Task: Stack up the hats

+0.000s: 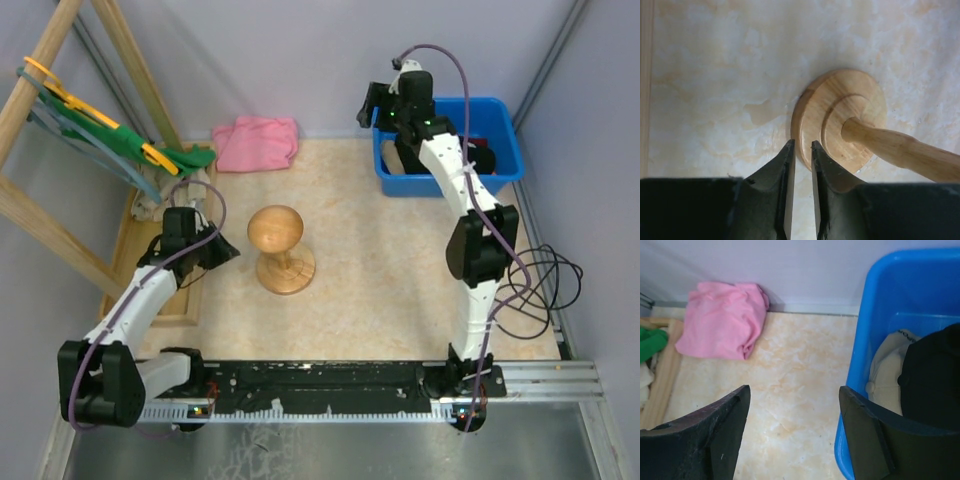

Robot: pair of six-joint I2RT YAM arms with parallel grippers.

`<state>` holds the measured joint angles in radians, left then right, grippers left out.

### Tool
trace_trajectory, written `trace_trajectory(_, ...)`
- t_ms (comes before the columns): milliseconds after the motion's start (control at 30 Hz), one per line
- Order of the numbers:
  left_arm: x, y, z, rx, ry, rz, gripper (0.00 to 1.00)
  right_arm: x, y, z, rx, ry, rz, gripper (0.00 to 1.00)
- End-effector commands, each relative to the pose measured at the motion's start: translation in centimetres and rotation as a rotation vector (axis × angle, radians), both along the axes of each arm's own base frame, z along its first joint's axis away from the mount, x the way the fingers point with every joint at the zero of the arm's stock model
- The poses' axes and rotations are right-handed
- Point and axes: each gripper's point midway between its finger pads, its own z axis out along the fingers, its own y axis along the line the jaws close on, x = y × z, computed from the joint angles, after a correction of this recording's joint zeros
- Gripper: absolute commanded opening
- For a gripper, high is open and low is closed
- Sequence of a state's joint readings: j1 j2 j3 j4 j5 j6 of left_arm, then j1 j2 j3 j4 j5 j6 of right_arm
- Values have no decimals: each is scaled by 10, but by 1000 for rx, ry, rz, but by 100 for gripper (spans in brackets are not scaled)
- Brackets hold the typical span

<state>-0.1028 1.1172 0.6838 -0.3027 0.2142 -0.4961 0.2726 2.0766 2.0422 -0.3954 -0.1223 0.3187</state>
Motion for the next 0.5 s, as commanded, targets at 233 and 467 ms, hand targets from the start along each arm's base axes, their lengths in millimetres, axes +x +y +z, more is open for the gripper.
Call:
trace_trajectory(233,-30,-34,-48,-174,290,132,37,-78,-29,140,73,-247,-9,78)
trace_trajectory(467,-37,-53,-73,-198,342,140,42,-122,-58,143,107,-247,-22,80)
